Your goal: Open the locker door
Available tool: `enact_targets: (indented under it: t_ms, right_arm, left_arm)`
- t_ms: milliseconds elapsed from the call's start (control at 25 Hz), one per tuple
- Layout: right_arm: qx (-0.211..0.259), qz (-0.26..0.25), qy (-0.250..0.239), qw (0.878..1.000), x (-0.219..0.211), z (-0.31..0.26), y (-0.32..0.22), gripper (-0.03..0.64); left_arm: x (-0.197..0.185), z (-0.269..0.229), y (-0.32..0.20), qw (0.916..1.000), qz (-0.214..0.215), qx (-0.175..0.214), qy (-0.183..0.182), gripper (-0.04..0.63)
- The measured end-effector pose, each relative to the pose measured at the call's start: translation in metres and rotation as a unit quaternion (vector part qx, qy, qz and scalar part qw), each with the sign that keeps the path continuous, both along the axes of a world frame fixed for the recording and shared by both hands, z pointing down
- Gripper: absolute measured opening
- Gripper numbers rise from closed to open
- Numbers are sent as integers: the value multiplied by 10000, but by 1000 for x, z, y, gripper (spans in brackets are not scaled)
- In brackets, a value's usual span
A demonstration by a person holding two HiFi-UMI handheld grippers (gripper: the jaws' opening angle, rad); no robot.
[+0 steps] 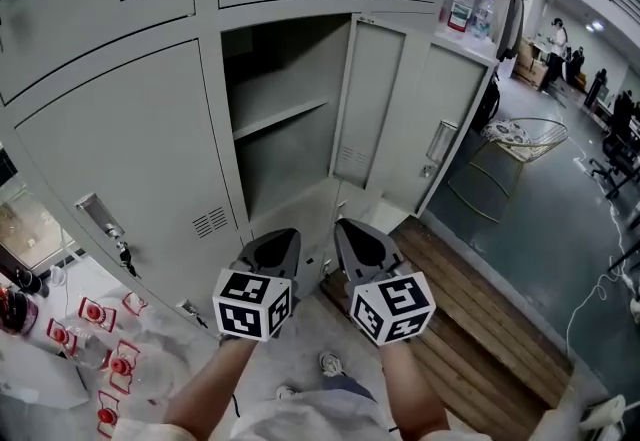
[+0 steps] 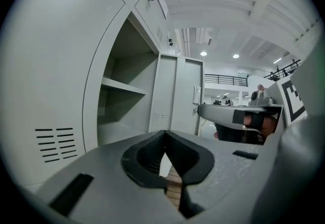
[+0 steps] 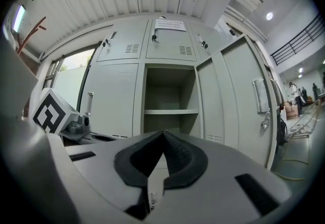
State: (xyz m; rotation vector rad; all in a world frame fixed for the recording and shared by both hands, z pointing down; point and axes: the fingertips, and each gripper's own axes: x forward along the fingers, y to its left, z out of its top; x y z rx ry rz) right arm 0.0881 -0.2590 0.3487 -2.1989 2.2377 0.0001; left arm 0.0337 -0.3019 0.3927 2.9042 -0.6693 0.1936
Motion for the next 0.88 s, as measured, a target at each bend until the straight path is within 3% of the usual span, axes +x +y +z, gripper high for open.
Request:
enact_targets:
  t_ms: [320,880]
  right_arm:
    - [-53,-199,0,9998,-19,5,-5,5]
    - [-117,-165,-50,9998,-15,13,-6,4]
  left_arm:
    - [-14,-3,-4,9998,-190,100,-2,6]
    - [-12,-1,-4,9998,-159,110,6,6]
